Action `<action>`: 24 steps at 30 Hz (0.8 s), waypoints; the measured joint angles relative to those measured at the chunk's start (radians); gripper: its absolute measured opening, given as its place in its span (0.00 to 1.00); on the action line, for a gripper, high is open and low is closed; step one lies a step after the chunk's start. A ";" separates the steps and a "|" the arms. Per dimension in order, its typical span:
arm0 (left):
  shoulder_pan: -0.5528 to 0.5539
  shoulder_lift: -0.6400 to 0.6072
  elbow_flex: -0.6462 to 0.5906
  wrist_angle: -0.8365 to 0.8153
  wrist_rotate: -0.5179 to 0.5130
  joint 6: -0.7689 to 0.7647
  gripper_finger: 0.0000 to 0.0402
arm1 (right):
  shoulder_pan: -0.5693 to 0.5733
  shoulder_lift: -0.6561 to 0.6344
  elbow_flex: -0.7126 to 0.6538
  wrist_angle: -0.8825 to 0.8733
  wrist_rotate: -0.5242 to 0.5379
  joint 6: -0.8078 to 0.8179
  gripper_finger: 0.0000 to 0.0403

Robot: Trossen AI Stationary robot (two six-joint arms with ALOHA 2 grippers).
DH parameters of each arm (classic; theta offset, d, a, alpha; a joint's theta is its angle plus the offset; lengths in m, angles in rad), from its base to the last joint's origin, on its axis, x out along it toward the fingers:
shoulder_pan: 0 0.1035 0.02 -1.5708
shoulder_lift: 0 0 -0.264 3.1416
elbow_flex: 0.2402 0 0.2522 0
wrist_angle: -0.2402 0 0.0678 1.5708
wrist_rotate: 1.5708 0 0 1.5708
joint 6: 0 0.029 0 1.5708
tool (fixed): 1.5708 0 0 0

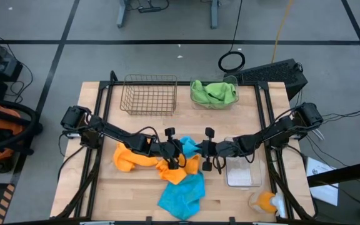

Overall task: Sort microfiber towel by color & place in baskets
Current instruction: Put the top blue microfiber towel into the wire basket

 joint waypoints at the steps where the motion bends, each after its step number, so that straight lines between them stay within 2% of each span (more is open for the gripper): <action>1: 0.000 0.000 0.000 0.000 0.000 0.005 0.08 | 0.000 0.000 0.000 0.000 0.000 0.000 0.07; 4: 0.000 0.000 0.000 -0.001 0.000 0.006 0.04 | 0.000 0.000 0.000 0.002 0.000 0.002 0.11; 9: 0.000 0.000 0.000 -0.021 -0.003 0.007 0.09 | 0.000 0.000 0.000 0.005 0.003 0.020 0.23; 15: 0.002 -0.033 0.001 -0.141 -0.086 0.018 0.06 | 0.001 0.000 0.000 0.006 0.006 0.029 0.36; 19: -0.002 -0.108 0.001 -0.209 -0.109 0.018 0.06 | 0.001 0.000 0.000 0.005 0.008 0.029 0.42; 24: -0.002 -0.232 0.002 -0.370 -0.206 0.018 0.06 | 0.001 0.000 0.000 0.008 0.009 0.026 0.45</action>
